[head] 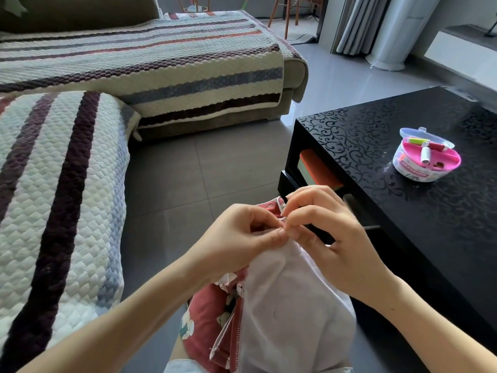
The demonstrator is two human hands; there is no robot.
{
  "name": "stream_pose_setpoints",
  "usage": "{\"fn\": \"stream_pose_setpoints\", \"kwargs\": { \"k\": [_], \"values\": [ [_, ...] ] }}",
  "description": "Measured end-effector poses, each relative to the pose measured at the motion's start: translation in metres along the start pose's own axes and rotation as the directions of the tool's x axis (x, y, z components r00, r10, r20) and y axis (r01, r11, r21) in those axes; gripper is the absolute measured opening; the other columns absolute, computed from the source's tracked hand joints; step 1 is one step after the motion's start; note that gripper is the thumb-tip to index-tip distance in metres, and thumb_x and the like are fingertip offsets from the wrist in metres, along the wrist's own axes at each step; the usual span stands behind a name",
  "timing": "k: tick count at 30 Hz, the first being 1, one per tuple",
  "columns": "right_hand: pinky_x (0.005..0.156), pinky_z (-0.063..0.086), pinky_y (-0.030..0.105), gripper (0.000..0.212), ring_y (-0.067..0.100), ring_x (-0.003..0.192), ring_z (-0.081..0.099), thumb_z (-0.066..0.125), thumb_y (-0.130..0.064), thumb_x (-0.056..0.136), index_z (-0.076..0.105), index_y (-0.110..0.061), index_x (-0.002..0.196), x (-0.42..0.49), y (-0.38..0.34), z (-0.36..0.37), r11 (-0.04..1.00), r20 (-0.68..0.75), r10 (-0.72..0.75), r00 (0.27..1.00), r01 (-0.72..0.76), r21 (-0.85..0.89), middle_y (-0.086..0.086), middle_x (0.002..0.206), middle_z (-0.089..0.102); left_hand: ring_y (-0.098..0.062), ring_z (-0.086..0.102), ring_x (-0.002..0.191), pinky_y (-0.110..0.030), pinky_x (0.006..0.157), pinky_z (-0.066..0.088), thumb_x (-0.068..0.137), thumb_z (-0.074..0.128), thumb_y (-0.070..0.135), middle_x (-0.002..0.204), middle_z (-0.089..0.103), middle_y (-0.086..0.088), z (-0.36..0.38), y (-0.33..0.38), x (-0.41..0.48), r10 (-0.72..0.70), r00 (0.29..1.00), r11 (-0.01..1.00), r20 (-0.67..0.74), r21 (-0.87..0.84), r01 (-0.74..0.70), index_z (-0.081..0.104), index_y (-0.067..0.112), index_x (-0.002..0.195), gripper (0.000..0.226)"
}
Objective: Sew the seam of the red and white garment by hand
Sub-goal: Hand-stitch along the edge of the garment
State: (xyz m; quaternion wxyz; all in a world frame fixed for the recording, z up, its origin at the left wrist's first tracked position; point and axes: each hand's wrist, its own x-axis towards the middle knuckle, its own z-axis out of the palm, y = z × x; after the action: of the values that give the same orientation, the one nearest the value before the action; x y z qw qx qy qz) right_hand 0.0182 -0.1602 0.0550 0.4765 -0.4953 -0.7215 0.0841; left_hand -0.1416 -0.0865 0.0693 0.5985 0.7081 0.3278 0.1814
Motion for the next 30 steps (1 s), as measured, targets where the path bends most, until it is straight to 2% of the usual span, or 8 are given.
{"fn": "stream_pose_setpoints", "kwargs": {
  "k": [3, 9, 14, 22, 24, 26, 28, 30],
  "values": [
    [0.09, 0.045, 0.029, 0.012, 0.024, 0.101, 0.06, 0.059, -0.015, 0.089, 0.065, -0.008, 0.081, -0.001, 0.001, -0.004, 0.969, 0.015, 0.116, 0.993, -0.116, 0.219, 0.003, 0.091, 0.064, 0.001, 0.059, 0.068, -0.018, 0.067, 0.046, 0.085, 0.071, 0.018, 0.069, 0.067, 0.012, 0.002, 0.005, 0.001, 0.025, 1.0, 0.999, -0.003, 0.048, -0.025, 0.075, 0.017, 0.078, 0.007],
    [0.072, 0.053, 0.033, 0.011, 0.028, 0.073, 0.065, 0.063, -0.008, 0.085, 0.063, 0.001, 0.08, 0.011, -0.005, -0.012, 0.795, 0.075, 0.373, 0.925, -0.36, 0.488, 0.009, 0.076, 0.068, -0.014, 0.063, 0.073, -0.024, 0.069, 0.05, 0.084, 0.072, 0.015, 0.077, 0.071, -0.008, -0.003, 0.006, 0.001, -0.128, 0.989, 0.982, 0.068, -0.128, 0.136, 0.074, 0.008, 0.08, 0.008],
    [0.073, 0.052, 0.028, 0.013, 0.018, 0.074, 0.064, 0.061, -0.007, 0.084, 0.066, -0.017, 0.078, 0.013, -0.008, -0.004, 0.834, 0.059, 0.324, 0.944, -0.315, 0.453, -0.006, 0.074, 0.067, -0.014, 0.061, 0.073, -0.021, 0.067, 0.049, 0.078, 0.073, 0.022, 0.075, 0.07, -0.005, -0.007, 0.012, -0.001, -0.136, 0.987, 0.976, 0.083, -0.162, 0.148, 0.074, 0.008, 0.078, 0.014],
    [0.066, 0.049, 0.041, 0.011, 0.032, 0.073, 0.059, 0.059, 0.001, 0.087, 0.062, -0.009, 0.083, 0.022, -0.017, -0.011, 0.884, -0.108, 0.105, 0.989, -0.043, 0.465, 0.01, 0.078, 0.062, -0.012, 0.053, 0.062, -0.026, 0.06, 0.043, 0.071, 0.075, 0.024, 0.064, 0.062, -0.004, -0.007, 0.008, 0.0, -0.169, 0.985, 0.984, 0.029, 0.061, 0.167, 0.073, 0.007, 0.069, 0.017],
    [0.072, 0.05, 0.038, 0.007, 0.033, 0.076, 0.062, 0.06, -0.011, 0.092, 0.061, -0.012, 0.085, 0.033, -0.017, -0.019, 0.87, -0.134, 0.061, 0.989, 0.013, 0.492, 0.005, 0.079, 0.064, -0.01, 0.05, 0.059, -0.023, 0.056, 0.04, 0.073, 0.075, 0.025, 0.063, 0.058, -0.002, -0.003, 0.004, -0.004, -0.2, 0.978, 0.979, 0.051, 0.042, 0.198, 0.072, 0.006, 0.069, 0.019],
    [0.079, 0.054, 0.043, 0.011, 0.032, 0.078, 0.067, 0.056, -0.022, 0.093, 0.057, -0.013, 0.087, 0.04, -0.013, -0.022, 0.772, -0.041, 0.203, 0.978, -0.134, 0.621, 0.003, 0.078, 0.066, -0.011, 0.054, 0.065, -0.022, 0.058, 0.043, 0.076, 0.076, 0.02, 0.068, 0.062, -0.003, -0.005, 0.004, -0.004, -0.191, 0.978, 0.981, 0.084, -0.029, 0.194, 0.073, 0.005, 0.073, 0.015],
    [0.077, 0.057, 0.048, 0.009, 0.03, 0.071, 0.069, 0.048, -0.018, 0.092, 0.05, -0.011, 0.087, 0.043, -0.004, -0.02, 0.471, 0.187, 0.397, 0.899, -0.375, 0.798, 0.008, 0.075, 0.065, -0.012, 0.059, 0.071, -0.021, 0.063, 0.047, 0.081, 0.075, 0.014, 0.074, 0.068, -0.006, -0.009, 0.007, -0.003, -0.175, 0.98, 0.98, 0.095, -0.083, 0.183, 0.075, 0.01, 0.076, 0.006],
    [0.057, 0.057, 0.033, 0.006, 0.02, 0.055, 0.063, 0.044, -0.016, 0.09, 0.045, -0.012, 0.085, 0.046, 0.007, -0.021, 0.25, 0.369, 0.497, 0.785, -0.537, 0.806, 0.008, 0.066, 0.061, -0.012, 0.061, 0.073, -0.02, 0.067, 0.05, 0.083, 0.072, 0.008, 0.078, 0.069, -0.006, -0.013, 0.008, -0.004, -0.174, 0.976, 0.975, 0.13, -0.113, 0.189, 0.075, 0.011, 0.079, 0.006]
  ]
}}
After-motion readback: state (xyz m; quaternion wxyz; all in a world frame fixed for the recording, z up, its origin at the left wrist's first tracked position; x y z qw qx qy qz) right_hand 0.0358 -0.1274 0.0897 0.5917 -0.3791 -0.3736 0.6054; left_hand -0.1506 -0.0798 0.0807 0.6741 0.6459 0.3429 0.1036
